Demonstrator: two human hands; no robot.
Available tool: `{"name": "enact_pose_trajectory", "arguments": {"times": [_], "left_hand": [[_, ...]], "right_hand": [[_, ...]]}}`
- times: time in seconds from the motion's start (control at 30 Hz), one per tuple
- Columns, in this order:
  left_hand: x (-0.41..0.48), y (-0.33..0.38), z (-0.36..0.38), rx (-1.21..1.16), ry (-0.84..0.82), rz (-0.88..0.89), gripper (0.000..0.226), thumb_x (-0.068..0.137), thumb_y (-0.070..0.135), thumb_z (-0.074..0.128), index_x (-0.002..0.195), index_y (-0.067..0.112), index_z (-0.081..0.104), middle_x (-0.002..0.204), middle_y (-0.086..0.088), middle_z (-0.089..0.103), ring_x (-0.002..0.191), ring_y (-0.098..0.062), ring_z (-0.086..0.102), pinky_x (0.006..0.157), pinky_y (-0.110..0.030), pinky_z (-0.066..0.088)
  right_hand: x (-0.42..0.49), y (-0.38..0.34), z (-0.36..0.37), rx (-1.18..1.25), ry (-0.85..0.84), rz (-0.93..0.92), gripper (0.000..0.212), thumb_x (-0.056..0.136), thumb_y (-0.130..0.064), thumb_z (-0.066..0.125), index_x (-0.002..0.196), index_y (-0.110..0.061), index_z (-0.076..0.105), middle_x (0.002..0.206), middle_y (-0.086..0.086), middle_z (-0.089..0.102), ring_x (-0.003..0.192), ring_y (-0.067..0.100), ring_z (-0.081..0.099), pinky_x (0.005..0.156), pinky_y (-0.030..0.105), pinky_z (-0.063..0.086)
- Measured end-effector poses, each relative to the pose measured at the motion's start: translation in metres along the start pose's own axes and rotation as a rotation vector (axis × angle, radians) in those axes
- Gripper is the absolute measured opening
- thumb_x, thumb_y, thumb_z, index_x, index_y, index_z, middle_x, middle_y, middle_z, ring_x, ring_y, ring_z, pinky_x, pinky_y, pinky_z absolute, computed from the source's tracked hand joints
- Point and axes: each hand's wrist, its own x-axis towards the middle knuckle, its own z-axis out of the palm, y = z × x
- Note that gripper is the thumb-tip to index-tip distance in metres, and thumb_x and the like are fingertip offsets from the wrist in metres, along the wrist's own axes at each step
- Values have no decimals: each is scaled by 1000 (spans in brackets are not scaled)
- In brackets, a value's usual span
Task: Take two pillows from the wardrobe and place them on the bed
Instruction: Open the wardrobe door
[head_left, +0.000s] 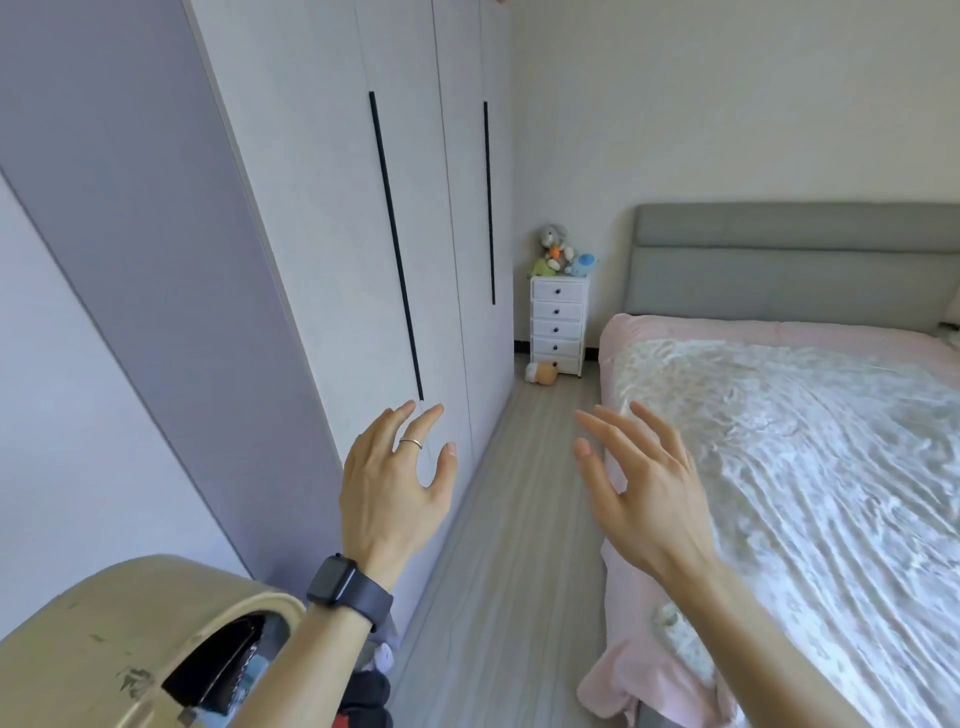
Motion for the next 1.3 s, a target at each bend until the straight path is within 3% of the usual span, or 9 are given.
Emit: {"name": "enact_pose_trajectory", "arguments": {"times": [0.17, 0.43, 0.63, 0.77, 0.97, 1.13, 1.3], "left_hand": [[35, -31, 62, 13, -64, -88, 40, 93, 31, 66, 133, 28, 64, 140, 2, 59, 135, -24, 48, 106, -46, 44], [132, -108, 159, 69, -103, -96, 38, 91, 28, 68, 129, 24, 66, 136, -2, 63, 134, -27, 51, 107, -46, 43], [228, -158, 215, 181, -44, -64, 36, 90, 26, 70, 125, 21, 69, 130, -2, 67, 136, -30, 49, 109, -52, 40], [274, -183, 239, 272, -4, -25, 37, 91, 33, 58, 125, 21, 69, 129, -1, 67, 138, -29, 47, 112, -53, 37], [342, -211, 264, 418, 120, 10, 39, 92, 34, 54, 124, 21, 70, 136, -4, 62, 143, -28, 41, 115, -57, 30], [407, -221, 286, 675, 320, 4, 44, 88, 34, 60, 131, 28, 64, 161, -12, 34, 154, -34, 13, 120, -58, -4], [479, -215, 309, 889, 459, -129, 54, 90, 40, 59, 142, 25, 55, 165, -14, 22, 154, -36, 9, 119, -65, 1]], "right_hand": [[45, 38, 70, 35, -100, 32, 36, 103, -46, 46, 131, -35, 66, 138, -11, 63, 144, 22, 40, 111, 48, 41], [138, 77, 193, 64, -202, 60, 43, 98, -51, 43, 130, -35, 67, 137, -9, 64, 138, 25, 46, 108, 46, 44], [227, 90, 268, 110, -247, 40, 35, 99, -42, 51, 128, -33, 69, 135, -6, 64, 135, 26, 50, 106, 47, 46], [282, 96, 310, 154, -276, 19, 31, 100, -38, 55, 128, -33, 69, 138, -6, 62, 136, 24, 48, 108, 47, 44], [375, 105, 373, 242, -365, -85, 36, 101, -42, 52, 134, -36, 65, 149, -9, 53, 142, 19, 39, 113, 43, 40], [467, 113, 439, 375, -406, -251, 39, 101, -43, 52, 139, -39, 59, 157, -12, 41, 146, 16, 31, 113, 33, 36], [571, 112, 498, 464, -348, -508, 45, 102, -48, 41, 143, -35, 56, 159, -5, 40, 150, 24, 29, 113, 35, 30]]}}
